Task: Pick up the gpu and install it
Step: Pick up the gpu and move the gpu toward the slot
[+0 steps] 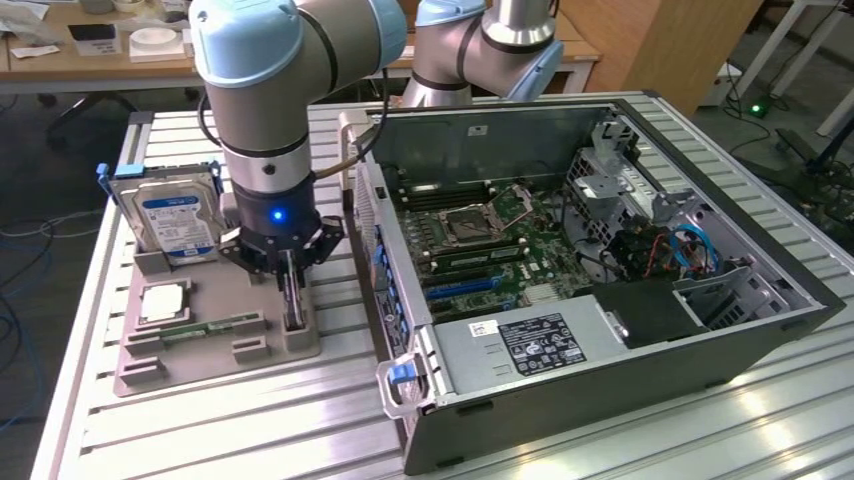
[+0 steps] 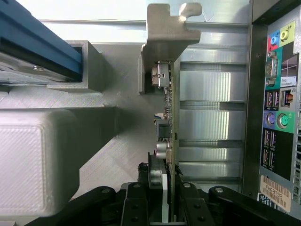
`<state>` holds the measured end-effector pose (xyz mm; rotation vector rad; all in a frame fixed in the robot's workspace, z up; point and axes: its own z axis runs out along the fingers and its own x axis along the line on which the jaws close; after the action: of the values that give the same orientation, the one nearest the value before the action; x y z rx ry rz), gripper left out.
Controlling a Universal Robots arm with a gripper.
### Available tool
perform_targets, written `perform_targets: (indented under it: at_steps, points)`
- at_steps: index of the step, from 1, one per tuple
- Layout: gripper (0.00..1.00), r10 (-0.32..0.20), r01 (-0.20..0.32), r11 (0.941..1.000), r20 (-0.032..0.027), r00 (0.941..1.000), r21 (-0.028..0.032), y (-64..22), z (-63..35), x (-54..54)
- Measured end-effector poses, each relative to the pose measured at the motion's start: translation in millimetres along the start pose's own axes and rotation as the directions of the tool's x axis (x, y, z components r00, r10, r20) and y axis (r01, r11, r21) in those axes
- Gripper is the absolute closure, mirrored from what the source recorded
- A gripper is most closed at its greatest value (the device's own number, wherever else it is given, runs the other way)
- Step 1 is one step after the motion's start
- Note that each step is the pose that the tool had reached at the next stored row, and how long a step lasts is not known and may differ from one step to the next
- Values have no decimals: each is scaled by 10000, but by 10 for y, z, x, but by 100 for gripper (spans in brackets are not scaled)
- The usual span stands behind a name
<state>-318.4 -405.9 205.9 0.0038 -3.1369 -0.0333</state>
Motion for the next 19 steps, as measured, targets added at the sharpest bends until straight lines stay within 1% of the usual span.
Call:
perform_targets:
  at_steps: [2,6,16,19]
  points:
    - [72,0,0,10000,1,10000,-1,0,-4,0]
    - [72,0,0,10000,0,10000,0,1,-55,1]
    - [72,0,0,10000,0,10000,0,6,-305,2]
    - [72,0,0,10000,-1,10000,0,8,-395,2]
